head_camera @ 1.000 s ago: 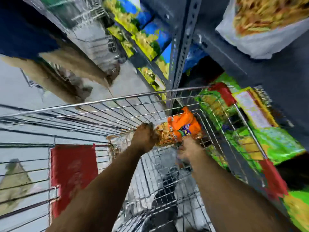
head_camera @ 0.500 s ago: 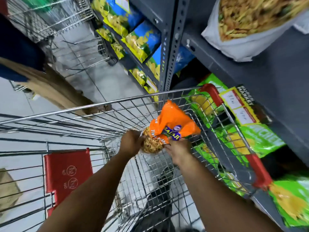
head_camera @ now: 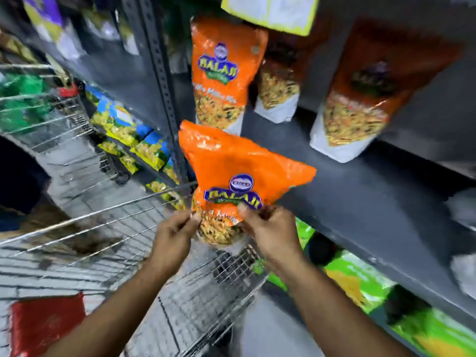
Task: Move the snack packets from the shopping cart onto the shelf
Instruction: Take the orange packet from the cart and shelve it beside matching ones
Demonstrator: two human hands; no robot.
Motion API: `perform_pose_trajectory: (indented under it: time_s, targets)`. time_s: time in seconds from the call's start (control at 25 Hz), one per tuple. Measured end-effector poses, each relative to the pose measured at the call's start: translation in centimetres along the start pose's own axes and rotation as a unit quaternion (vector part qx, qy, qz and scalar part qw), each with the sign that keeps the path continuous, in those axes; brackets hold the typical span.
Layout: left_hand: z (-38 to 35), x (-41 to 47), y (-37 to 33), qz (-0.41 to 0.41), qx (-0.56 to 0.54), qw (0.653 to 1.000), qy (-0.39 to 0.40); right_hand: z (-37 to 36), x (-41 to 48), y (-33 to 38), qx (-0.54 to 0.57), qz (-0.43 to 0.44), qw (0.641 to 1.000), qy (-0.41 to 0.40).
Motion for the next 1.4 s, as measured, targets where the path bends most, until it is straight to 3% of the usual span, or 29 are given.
perform_pose_trajectory:
  time_s: [0.2,0.48,0.64,0.8,0.92,1.04,1.24,1.4]
  targets:
    - [-5.4,7.0,-8.9,-0.076,-0.112,0.991,-0.014,7.5,0.6,10.4,0.018,0.118,0.99,-0.072]
    - [-11.0,15.7,-10.6,-0.089,-0.191,0.977,0.015,12.8,5.8,11.9,-0.072,0.1,0.98,-0.155]
    - [-11.1,17.3,-7.1,-0.055,-0.145,0.988,0.023,13.0,7.8,8.7,-0.028,0.054,0.988,-0.142]
    - [-11.1,18.5,-5.8,-0.037,-0.162,0.979,0.114,12.8,7.3,9.4,-0.045,0.036,0.988,-0.142]
    - [-11.1,19.2,-4.6,-0.019,-0.082,0.977,0.195,14.9,5.7,12.7,-0.011,0.1,0.977,-0.185]
    - [-12.2,19.4,-6.2,-0.072,0.042,0.961,0.263,16.5,6.1,15.9,0.054,0.149,0.971,-0.179]
    - [-12.3,20.4,-7.0,-0.073,0.087,0.964,0.239,17.2,5.9,16.2,0.089,0.111,0.968,-0.206]
    - [-13.7,19.5,-7.5,-0.041,0.116,0.959,0.253,19.3,3.5,17.0,0.138,0.15,0.948,-0.243]
Point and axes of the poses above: each hand's wrist, its own x-axis towards the middle knuckle, its own z-axis out of the back of the hand, y = z × x, the point moved 10 cm from there along x, towards the middle knuckle, and after that the axes turned 13 degrees about y, right-handed, at the moved point
